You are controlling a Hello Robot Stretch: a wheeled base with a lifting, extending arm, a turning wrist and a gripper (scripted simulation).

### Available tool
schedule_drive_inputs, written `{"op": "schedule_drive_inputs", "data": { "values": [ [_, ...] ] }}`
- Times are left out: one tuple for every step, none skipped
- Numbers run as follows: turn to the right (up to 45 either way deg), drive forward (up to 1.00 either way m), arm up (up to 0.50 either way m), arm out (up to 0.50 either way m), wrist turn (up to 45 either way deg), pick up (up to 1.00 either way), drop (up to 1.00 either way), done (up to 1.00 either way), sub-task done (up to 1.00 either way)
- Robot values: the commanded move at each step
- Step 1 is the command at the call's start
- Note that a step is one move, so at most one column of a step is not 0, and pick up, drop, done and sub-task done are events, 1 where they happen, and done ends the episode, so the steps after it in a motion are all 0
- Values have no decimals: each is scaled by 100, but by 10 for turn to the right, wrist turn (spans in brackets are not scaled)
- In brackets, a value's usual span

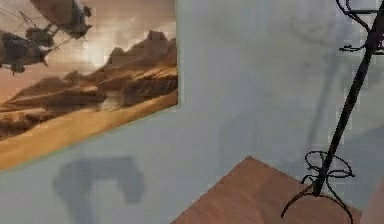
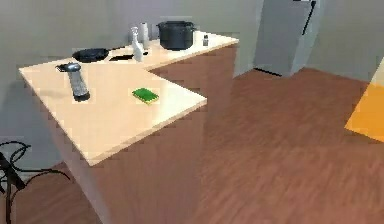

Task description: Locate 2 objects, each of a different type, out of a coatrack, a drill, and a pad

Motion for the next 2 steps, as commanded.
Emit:
{"op": "schedule_drive_inputs", "data": {
  "values": [
    [0,25,0,0,0,0,0,0,0],
    [450,0,0,0,0,0,0,0,0]
  ]
}}
